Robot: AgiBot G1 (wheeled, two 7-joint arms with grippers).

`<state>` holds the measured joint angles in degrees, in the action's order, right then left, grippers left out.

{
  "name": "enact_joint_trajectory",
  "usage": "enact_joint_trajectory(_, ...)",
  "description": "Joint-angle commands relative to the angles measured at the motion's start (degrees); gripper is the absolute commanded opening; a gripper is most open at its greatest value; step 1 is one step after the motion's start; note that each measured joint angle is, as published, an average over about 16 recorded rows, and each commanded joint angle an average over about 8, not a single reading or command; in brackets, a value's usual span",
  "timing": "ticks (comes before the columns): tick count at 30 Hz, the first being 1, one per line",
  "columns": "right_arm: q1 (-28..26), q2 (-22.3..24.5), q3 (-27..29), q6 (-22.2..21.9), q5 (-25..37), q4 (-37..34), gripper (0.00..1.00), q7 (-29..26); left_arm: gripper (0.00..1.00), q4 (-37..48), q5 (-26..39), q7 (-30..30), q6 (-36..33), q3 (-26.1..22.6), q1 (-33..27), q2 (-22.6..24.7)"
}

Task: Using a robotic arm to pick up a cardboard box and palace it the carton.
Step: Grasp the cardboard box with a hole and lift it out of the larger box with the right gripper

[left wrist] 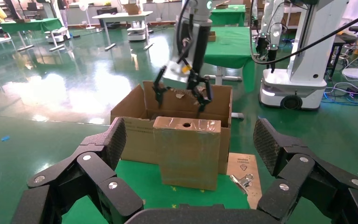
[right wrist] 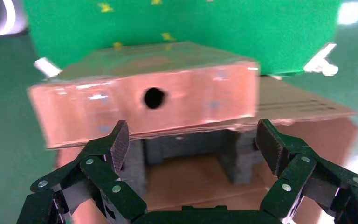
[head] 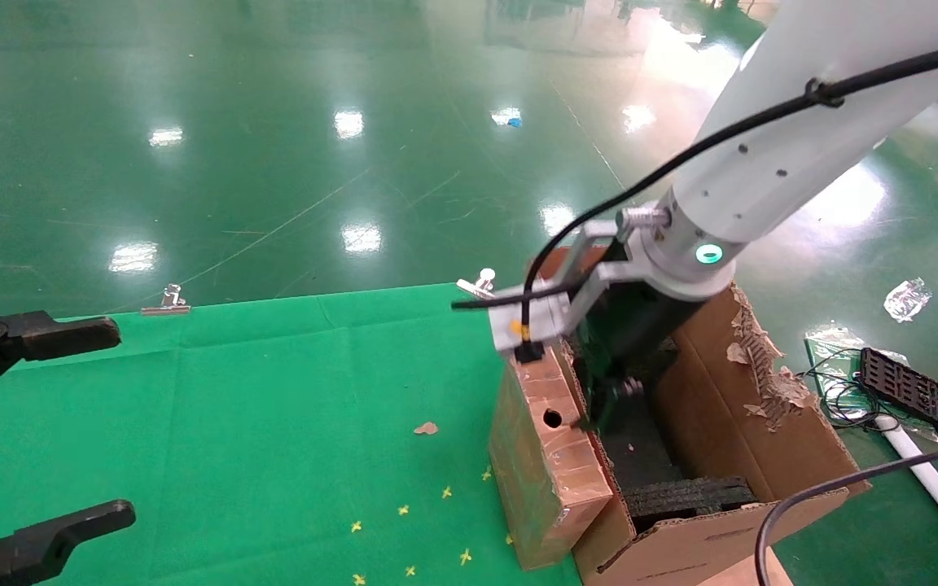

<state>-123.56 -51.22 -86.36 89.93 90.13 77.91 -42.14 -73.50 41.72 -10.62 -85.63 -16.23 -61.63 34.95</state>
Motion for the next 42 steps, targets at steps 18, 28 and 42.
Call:
enact_joint_trajectory(18, -5.2, -0.6, -11.0, -1.3, -8.2, -0.2, 1.0, -2.8, 1.0, 0.0, -0.1, 0.0, 0.0, -0.1, 0.0, 0.0)
enact_joint_trajectory(28, -7.9, 0.5, -13.5, -4.0, -6.4, -1.5, 1.0, -29.1, 1.0, 0.0, -0.1, 0.1, 0.1, -0.1, 0.0, 0.0)
enact_joint_trajectory(42, -2.9, 2.3, -12.3, -8.6, -14.0, -9.4, 1.0, -46.6, 1.0, 0.0, -0.1, 0.1, 0.1, -0.2, 0.0, -0.1)
